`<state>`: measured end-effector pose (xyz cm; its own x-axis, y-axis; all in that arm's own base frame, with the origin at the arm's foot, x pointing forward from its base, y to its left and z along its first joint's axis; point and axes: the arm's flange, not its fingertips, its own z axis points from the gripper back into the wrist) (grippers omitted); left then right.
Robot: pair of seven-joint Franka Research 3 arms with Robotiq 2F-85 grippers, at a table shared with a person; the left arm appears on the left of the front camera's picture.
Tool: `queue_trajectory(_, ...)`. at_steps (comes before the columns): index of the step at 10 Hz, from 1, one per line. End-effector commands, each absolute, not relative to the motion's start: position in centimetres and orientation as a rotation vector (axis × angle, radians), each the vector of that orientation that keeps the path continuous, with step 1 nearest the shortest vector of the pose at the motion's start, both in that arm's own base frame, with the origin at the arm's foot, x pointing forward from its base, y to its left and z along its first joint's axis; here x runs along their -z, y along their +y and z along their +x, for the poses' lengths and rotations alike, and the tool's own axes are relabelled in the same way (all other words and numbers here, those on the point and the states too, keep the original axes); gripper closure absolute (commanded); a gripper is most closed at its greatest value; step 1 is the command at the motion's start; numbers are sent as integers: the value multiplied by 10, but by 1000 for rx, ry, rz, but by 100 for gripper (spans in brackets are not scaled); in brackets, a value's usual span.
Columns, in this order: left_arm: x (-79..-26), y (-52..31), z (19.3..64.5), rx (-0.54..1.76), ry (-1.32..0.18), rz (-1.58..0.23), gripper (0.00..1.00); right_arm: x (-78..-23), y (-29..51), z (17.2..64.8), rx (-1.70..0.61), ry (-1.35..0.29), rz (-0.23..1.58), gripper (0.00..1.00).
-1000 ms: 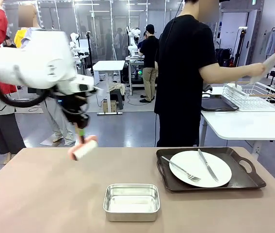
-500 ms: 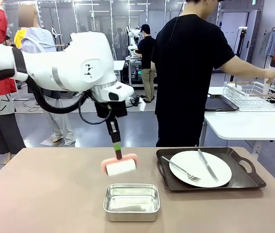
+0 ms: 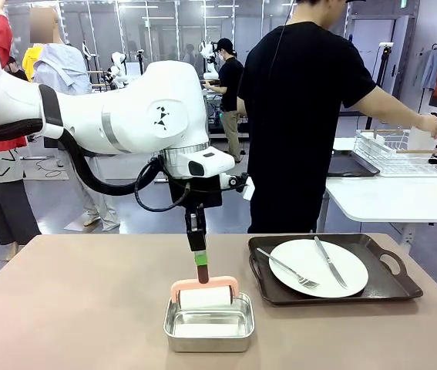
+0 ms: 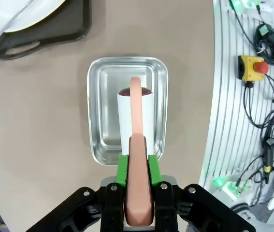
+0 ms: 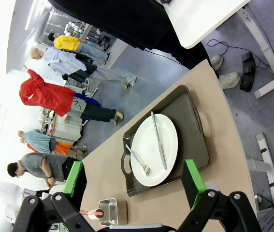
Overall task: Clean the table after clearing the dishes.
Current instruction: Place the Lint Roller back on top of the Airtight Container.
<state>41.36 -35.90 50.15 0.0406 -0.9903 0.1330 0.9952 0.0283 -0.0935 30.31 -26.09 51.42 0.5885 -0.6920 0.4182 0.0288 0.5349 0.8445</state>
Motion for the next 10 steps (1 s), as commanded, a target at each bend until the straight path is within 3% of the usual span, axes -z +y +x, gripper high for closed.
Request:
queue_trajectory(1, -504, -362, 411, 1543, -41, -176, 80, -516, -260, 301, 485, -853, 920, 0)
queue_trajectory(5, -501, -361, 413, 1537, -35, -178, 80, -516, -260, 301, 485, -853, 920, 0)
queue_trajectory(10, -461, -364, 448, 1510, 33, -175, 80, -516, -260, 301, 485, -853, 920, 0)
